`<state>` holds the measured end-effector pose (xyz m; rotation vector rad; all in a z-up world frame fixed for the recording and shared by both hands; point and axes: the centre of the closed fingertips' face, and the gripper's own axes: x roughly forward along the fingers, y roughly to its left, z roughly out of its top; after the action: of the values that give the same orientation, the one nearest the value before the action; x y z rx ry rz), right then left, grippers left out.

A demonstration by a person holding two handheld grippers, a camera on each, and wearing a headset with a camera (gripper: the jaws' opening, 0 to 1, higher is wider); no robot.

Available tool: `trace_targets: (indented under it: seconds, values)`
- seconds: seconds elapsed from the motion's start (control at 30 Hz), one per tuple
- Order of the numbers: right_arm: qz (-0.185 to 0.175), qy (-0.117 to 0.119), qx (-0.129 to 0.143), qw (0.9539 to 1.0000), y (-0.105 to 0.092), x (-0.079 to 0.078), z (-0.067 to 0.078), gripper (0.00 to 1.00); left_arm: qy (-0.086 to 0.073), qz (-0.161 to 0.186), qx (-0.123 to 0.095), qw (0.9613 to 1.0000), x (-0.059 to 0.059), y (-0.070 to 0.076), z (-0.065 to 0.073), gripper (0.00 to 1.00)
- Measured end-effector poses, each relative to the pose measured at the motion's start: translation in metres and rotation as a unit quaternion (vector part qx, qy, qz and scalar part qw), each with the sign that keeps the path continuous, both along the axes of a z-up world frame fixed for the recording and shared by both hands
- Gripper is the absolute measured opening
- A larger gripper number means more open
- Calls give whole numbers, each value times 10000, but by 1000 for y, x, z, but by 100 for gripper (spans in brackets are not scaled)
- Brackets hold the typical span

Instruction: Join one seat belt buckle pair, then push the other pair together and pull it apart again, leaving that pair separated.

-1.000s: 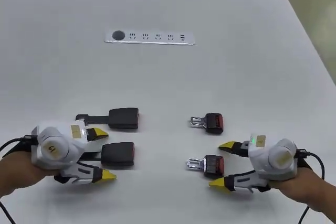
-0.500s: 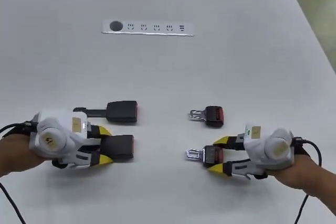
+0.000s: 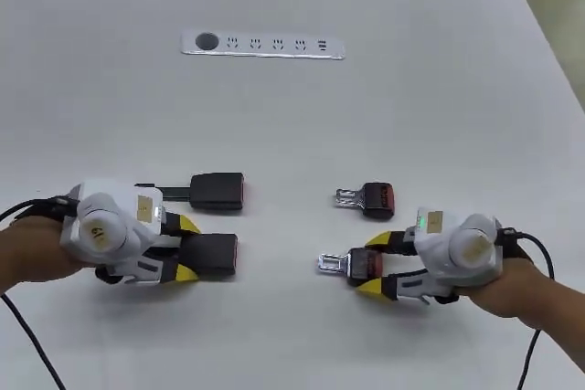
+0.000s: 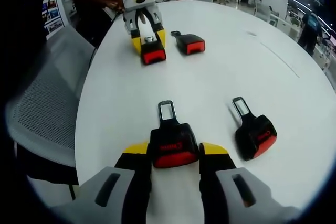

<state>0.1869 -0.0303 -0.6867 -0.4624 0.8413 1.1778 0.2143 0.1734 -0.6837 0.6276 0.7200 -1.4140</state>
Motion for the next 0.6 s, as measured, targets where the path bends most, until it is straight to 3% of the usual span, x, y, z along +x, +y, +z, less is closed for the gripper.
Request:
trace_targets:
  seconds: [0.23, 0.27, 0.6]
  values:
    - [250, -41, 265, 9993, 32, 14, 9, 33, 58, 56, 120, 9999, -1, 2, -4, 33]
    - [249, -40, 282, 9993, 34, 15, 10, 33, 4, -14, 132, 9999, -2, 1, -4, 33]
    - [366, 0, 775, 9963, 89, 22, 9, 33, 58, 50, 162, 9998, -5, 1, -5, 33]
